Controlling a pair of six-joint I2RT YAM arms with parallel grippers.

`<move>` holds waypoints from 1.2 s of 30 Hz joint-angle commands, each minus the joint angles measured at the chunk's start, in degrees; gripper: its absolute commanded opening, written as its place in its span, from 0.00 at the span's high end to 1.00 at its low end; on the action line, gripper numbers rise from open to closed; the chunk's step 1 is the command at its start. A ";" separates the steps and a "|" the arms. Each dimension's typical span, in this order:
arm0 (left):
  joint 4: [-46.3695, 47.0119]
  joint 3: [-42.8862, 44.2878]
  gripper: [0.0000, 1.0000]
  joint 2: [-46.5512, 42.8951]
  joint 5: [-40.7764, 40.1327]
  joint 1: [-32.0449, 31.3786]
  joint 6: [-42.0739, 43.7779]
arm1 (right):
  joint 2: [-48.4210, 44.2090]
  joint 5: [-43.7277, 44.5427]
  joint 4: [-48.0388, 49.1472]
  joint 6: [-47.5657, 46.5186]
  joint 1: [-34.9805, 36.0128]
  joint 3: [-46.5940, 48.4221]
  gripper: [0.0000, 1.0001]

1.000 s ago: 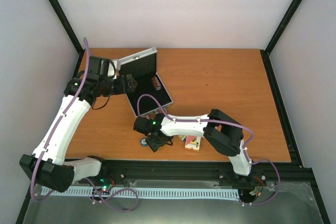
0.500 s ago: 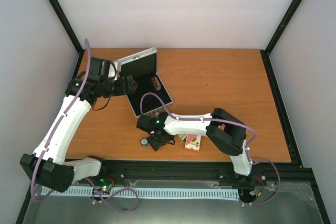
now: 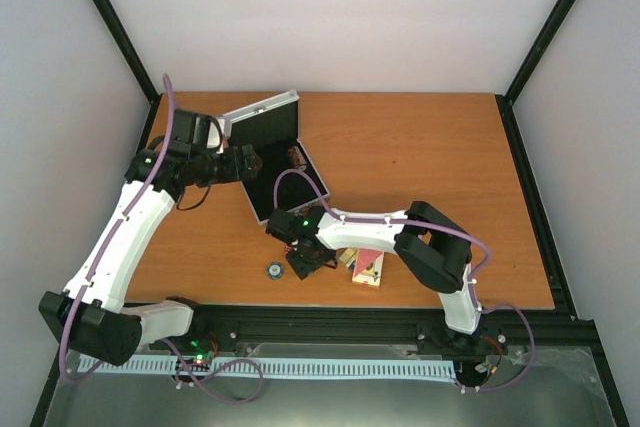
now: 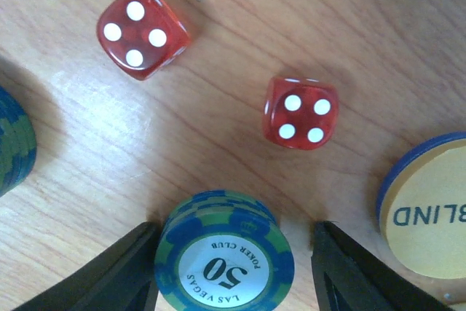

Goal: Pack up texas hold em set

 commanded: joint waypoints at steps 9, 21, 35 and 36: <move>1.09 0.02 0.00 1.21 -0.15 0.26 -0.86 | 2.20 -3.94 0.99 -0.34 -0.23 -3.60 0.64; 0.80 -0.68 0.00 1.02 -0.47 0.28 -0.50 | -0.33 -1.78 -2.18 -0.88 -0.91 0.69 0.97; 0.49 -5.00 0.00 -2.87 -0.91 0.32 -0.43 | -7.00 -4.86 -3.22 1.75 -5.60 3.95 0.97; 0.68 -5.41 0.00 -3.28 -0.73 0.27 -0.38 | -7.41 -4.98 -2.81 2.39 -6.19 3.79 0.97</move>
